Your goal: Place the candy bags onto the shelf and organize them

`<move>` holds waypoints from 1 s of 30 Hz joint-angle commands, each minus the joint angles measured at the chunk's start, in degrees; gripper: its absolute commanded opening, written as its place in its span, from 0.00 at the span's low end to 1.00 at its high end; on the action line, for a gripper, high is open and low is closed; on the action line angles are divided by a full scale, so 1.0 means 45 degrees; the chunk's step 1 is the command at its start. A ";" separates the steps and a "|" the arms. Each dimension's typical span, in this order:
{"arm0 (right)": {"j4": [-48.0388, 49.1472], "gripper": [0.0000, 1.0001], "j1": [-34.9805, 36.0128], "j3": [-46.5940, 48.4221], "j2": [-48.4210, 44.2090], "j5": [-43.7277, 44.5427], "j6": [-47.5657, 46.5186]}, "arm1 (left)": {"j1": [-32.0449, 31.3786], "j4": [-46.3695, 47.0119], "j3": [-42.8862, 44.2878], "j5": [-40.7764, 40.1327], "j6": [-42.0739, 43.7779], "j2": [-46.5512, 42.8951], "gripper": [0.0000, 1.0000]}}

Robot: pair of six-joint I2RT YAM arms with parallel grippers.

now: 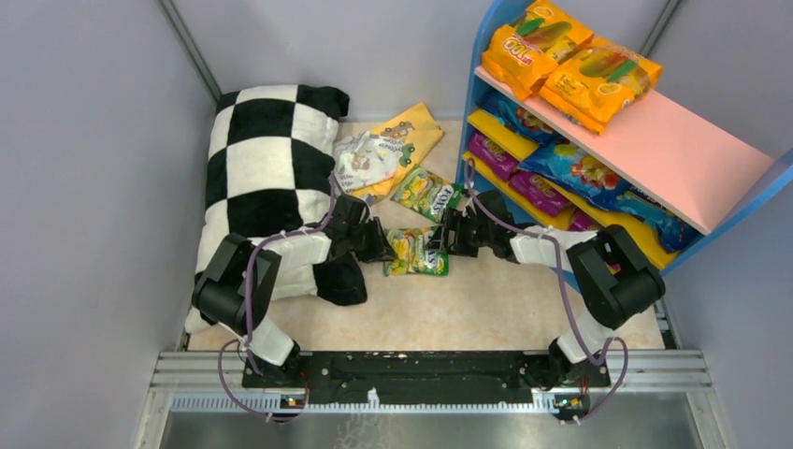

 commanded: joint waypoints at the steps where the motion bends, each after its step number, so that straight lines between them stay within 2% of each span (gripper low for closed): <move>1: 0.1567 0.73 -0.0124 0.0006 0.0901 -0.1422 0.0304 | 0.0151 -0.0282 -0.0769 -0.1104 -0.0468 0.0534 0.26; 5: 0.2428 0.72 -0.0126 -0.0041 0.1389 -0.2129 0.0685 | 0.0302 -0.0116 -0.1240 -0.1398 -0.0618 0.0341 0.24; 9: 0.4007 0.64 0.0063 -0.0113 0.1845 -0.2835 0.1580 | 0.0322 0.0136 -0.1419 -0.1224 -0.0642 0.0382 0.23; 14: 0.6036 0.52 0.0638 -0.0194 0.2094 -0.2287 0.2841 | 0.0322 0.0413 -0.1461 -0.0974 -0.0719 0.0283 0.23; 17: 0.6764 0.41 0.0814 -0.0290 0.2034 -0.1638 0.3213 | 0.0307 0.0317 -0.1400 -0.1067 -0.0598 -0.0265 0.23; 20: 0.7101 0.24 0.0947 -0.0293 0.1931 -0.1236 0.3402 | 0.0324 -0.0020 -0.1166 -0.1294 -0.0366 -0.1109 0.26; 24: 0.5704 0.03 0.1006 -0.0173 0.0893 -0.0398 0.2459 | 0.0309 -0.1033 -0.0283 -0.1552 0.0247 -0.2443 0.34; 25: 0.5043 0.00 0.1016 -0.0049 0.0565 -0.0170 0.1991 | 0.0304 -0.1264 0.0061 -0.1568 0.0457 -0.2802 0.37; 28: 0.2190 0.00 0.1026 0.0575 -0.0574 0.0772 0.0190 | 0.0334 -0.1995 0.1409 -0.1776 0.1316 -0.3576 0.44; 30: 0.0022 0.00 0.1091 0.1065 -0.1438 0.2079 -0.1341 | 0.0322 -0.2593 0.2944 -0.1887 0.1844 -0.3819 0.48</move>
